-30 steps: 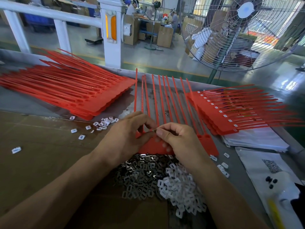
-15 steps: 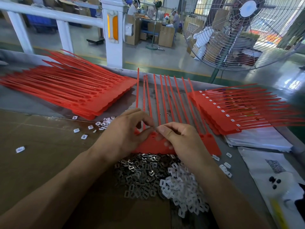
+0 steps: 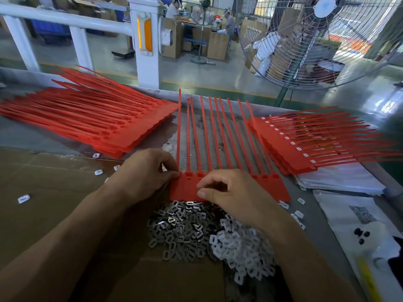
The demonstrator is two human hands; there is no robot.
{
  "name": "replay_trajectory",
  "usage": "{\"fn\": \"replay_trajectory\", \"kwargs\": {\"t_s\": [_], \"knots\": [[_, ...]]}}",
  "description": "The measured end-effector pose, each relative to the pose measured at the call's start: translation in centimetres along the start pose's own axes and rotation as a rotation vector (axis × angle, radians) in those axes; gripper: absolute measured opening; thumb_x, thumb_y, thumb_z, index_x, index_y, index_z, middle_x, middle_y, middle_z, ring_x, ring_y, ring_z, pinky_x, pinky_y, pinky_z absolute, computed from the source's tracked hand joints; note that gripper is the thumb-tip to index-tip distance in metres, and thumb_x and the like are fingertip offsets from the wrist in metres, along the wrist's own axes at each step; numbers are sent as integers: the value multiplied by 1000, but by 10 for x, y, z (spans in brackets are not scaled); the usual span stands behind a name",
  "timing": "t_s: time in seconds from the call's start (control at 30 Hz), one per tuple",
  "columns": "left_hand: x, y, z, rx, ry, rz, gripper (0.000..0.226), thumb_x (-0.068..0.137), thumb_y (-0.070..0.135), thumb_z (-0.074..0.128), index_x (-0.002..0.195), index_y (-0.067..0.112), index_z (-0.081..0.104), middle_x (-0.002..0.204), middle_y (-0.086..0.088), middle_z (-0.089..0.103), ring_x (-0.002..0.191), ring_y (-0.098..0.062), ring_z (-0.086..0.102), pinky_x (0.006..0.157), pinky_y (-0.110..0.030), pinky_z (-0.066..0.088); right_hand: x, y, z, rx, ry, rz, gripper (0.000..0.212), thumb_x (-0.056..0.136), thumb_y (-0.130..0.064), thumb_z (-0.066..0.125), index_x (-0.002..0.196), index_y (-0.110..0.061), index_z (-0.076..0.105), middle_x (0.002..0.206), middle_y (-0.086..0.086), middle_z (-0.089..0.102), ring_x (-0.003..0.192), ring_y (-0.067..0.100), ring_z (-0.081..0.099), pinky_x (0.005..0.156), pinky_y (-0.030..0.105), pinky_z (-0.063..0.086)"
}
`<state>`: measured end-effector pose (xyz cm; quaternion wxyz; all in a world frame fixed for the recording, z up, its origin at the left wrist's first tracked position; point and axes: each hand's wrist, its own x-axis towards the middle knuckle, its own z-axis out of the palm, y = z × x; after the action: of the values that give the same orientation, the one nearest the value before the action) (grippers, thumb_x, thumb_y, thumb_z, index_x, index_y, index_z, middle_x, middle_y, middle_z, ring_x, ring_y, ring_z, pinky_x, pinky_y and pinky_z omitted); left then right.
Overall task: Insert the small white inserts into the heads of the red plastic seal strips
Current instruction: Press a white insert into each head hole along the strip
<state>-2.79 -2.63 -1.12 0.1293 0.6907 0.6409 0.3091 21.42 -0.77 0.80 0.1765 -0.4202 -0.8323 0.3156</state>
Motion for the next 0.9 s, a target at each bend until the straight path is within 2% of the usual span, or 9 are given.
{"fn": "replay_trajectory", "kwargs": {"t_s": [0.17,0.33,0.67,0.8,0.9], "knots": [[-1,1,3,1,28,-27,7,81,28,81,83,32,76,74,22,65,71,6,58,68,-26,46,-2,-3,-4,-21,-126,-36,16,85,-45,81,97,-35,77,96,-22,65,91,-4,62,74,12,44],[-1,3,4,-18,16,-41,10,82,23,80,83,32,77,78,21,68,74,1,59,74,-29,49,-3,-6,-7,-61,-202,-67,21,81,-42,85,100,-35,78,96,-16,64,92,-4,59,79,6,42],[-1,3,6,-63,21,-78,13,81,19,81,81,31,77,78,20,70,76,-1,62,77,-32,52,-3,-4,-3,-85,-168,-81,8,88,-36,81,94,-34,77,97,-19,65,95,-4,60,79,13,45],[0,2,7,-69,31,-96,14,80,19,82,80,32,77,75,23,69,74,1,61,70,-24,48,-2,-3,0,-54,-166,-73,4,90,-34,79,93,-32,76,98,-19,66,97,-4,61,87,19,47],[0,2,7,-70,27,-90,14,79,19,82,81,32,77,77,21,70,74,1,62,74,-28,50,-2,-4,0,-29,-160,-62,2,91,-33,78,91,-32,76,97,-19,67,96,-3,62,88,22,48]]}}
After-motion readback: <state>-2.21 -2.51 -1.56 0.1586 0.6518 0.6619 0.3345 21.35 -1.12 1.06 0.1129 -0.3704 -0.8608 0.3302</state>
